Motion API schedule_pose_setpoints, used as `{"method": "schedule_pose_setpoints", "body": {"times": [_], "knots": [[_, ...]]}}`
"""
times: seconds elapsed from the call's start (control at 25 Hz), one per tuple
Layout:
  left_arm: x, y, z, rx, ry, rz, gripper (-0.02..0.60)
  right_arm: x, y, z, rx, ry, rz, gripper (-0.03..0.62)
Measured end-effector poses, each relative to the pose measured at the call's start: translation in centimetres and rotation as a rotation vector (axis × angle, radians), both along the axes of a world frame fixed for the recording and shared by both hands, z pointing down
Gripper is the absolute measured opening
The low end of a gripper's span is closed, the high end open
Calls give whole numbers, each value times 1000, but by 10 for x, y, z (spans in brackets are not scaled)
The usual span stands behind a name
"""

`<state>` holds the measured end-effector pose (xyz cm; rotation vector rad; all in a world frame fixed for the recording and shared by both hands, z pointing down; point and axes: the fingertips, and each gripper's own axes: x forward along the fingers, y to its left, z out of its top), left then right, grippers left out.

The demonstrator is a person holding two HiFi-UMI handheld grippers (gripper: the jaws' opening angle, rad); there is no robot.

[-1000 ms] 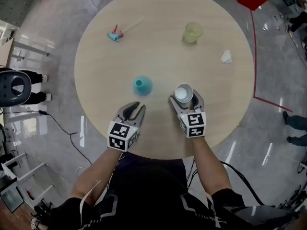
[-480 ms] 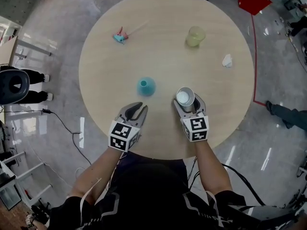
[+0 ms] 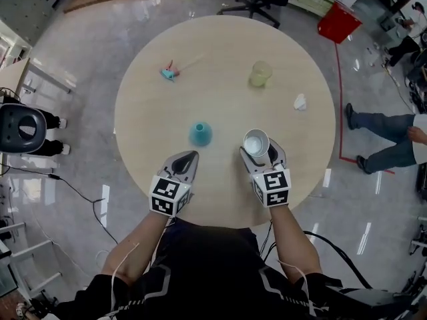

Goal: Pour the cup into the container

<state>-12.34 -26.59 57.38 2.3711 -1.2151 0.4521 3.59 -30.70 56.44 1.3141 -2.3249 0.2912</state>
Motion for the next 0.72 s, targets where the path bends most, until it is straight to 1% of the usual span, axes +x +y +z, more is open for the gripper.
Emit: {"method": "schedule_pose_setpoints", "body": {"times": [0.2,0.36,0.44,0.56,0.6,0.72], "knots": [[-3,5,-15,25,21,-20,0,-10,3,-22,9,35,-35,307],[-15,11,-11,11,28,-56,0,-28,1,-26,-1,75,-72,307],[-20,13,-11,12,18,-65,0,-37,-1,-25,-10,98,-94,307],[-19,17,-16,52,-46,-35,0,-47,-6,-21,-19,146,-124,307],[-18,18,-18,63,-55,-24,0,-51,-8,-19,-22,165,-136,307],[-20,19,-23,63,-22,-35,0,-62,-10,-12,-35,230,-185,307]]}}
